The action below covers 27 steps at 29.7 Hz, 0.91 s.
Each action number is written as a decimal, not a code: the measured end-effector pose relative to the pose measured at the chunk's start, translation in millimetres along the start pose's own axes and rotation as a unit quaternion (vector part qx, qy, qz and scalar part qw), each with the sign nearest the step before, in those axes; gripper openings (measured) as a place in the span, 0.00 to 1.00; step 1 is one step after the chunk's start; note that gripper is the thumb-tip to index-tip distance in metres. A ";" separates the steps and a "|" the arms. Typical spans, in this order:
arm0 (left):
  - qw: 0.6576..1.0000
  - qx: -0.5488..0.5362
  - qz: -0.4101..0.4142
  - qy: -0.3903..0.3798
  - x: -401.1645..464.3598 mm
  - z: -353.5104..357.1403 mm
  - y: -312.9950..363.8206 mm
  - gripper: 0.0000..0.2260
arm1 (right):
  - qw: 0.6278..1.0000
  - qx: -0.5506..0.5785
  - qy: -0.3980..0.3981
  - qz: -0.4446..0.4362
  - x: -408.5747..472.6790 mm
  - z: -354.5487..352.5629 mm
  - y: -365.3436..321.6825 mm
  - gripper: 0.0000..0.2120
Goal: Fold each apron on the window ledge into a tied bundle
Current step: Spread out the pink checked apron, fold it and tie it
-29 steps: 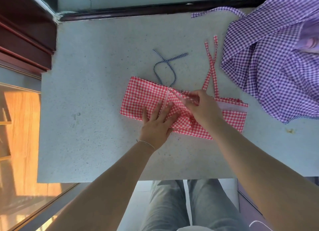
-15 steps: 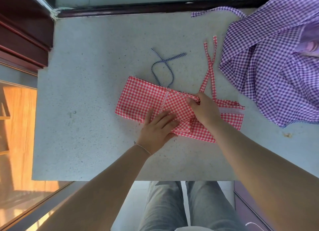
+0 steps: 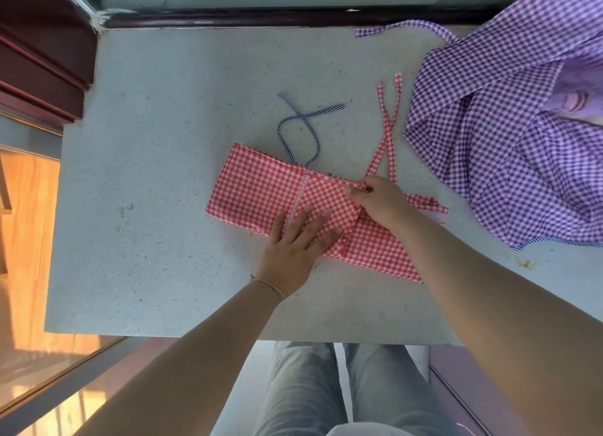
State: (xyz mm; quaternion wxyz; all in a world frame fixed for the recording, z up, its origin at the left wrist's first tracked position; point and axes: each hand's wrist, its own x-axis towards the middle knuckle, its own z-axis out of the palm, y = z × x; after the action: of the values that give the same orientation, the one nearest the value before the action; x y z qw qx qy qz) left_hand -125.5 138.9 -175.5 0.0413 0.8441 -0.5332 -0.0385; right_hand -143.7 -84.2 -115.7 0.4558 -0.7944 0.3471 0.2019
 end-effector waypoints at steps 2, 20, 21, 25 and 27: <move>1.000 -0.002 0.007 -0.018 -0.7 1.9 0.4 0.30 | 1.000 -0.008 0.003 -0.005 0.4 -0.3 2.2 0.21; 0.995 0.008 0.018 0.099 4.0 -2.5 10.7 0.21 | 0.858 -0.387 -0.034 -0.337 -12.6 -15.4 50.7 0.22; 0.993 0.007 0.012 0.113 4.2 -4.2 14.2 0.20 | 0.858 -0.388 -0.035 -0.336 -11.4 -18.6 52.8 0.22; 0.991 0.002 -0.016 0.135 5.9 -10.2 21.5 0.17 | 0.844 -0.397 -0.022 -0.360 -10.5 -18.8 61.6 0.22; 0.991 -0.005 -0.049 0.126 7.3 -7.8 26.5 0.17 | 0.825 -0.417 -0.013 -0.380 -8.3 -20.1 68.0 0.23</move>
State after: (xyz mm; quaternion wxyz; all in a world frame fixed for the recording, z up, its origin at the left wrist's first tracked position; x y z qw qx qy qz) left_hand -145.2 121.3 -165.0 0.1103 0.8671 -0.4815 0.0640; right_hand -199.3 -121.9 -140.1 0.1264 -0.9751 -0.1057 0.1483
